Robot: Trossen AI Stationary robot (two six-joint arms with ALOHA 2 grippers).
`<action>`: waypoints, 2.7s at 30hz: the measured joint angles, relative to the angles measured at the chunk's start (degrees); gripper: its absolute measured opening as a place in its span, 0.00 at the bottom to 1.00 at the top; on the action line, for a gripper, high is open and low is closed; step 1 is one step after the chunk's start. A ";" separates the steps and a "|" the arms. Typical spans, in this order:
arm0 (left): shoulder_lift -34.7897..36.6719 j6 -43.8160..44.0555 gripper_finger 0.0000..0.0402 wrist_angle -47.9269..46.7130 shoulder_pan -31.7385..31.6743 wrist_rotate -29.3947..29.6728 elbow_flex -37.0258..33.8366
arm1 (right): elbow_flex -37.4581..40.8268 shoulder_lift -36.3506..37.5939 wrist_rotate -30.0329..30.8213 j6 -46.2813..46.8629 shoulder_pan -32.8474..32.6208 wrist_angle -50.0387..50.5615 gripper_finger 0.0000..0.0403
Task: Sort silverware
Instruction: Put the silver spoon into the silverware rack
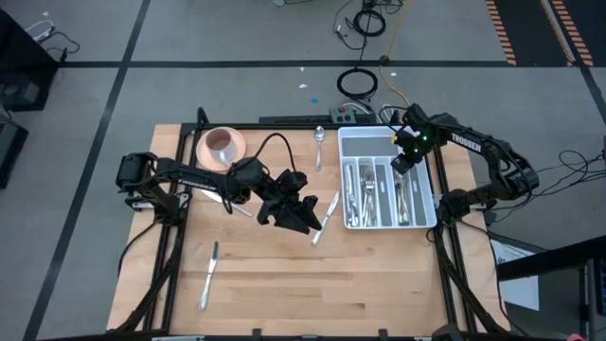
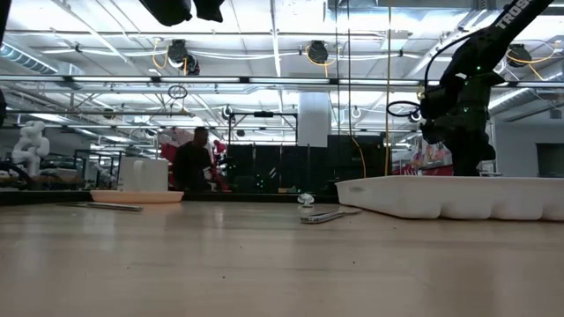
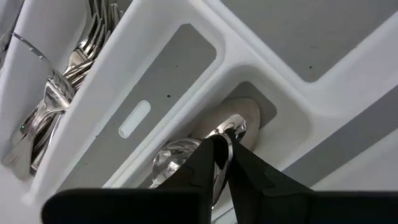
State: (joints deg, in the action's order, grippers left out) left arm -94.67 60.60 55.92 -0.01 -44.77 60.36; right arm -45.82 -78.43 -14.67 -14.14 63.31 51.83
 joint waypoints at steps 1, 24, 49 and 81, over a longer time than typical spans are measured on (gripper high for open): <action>0.00 0.00 0.55 0.00 0.00 0.00 0.00 | 0.00 0.00 0.06 -0.03 0.00 -0.01 0.08; 0.00 -0.01 0.55 -0.02 0.00 0.00 0.00 | -0.02 0.11 -0.25 -0.63 -0.04 0.18 0.26; -0.07 -1.46 0.55 -7.13 0.02 0.24 -0.02 | -5.42 1.42 -1.81 -20.69 0.00 16.45 0.00; -0.07 -2.84 0.55 -7.23 0.02 0.61 -0.02 | -8.21 -8.82 -9.05 -21.10 -0.04 15.16 0.00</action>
State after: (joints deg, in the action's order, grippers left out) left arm -94.74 57.76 48.69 0.01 -44.16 60.34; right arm -54.03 -87.25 -23.72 -35.24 63.26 66.99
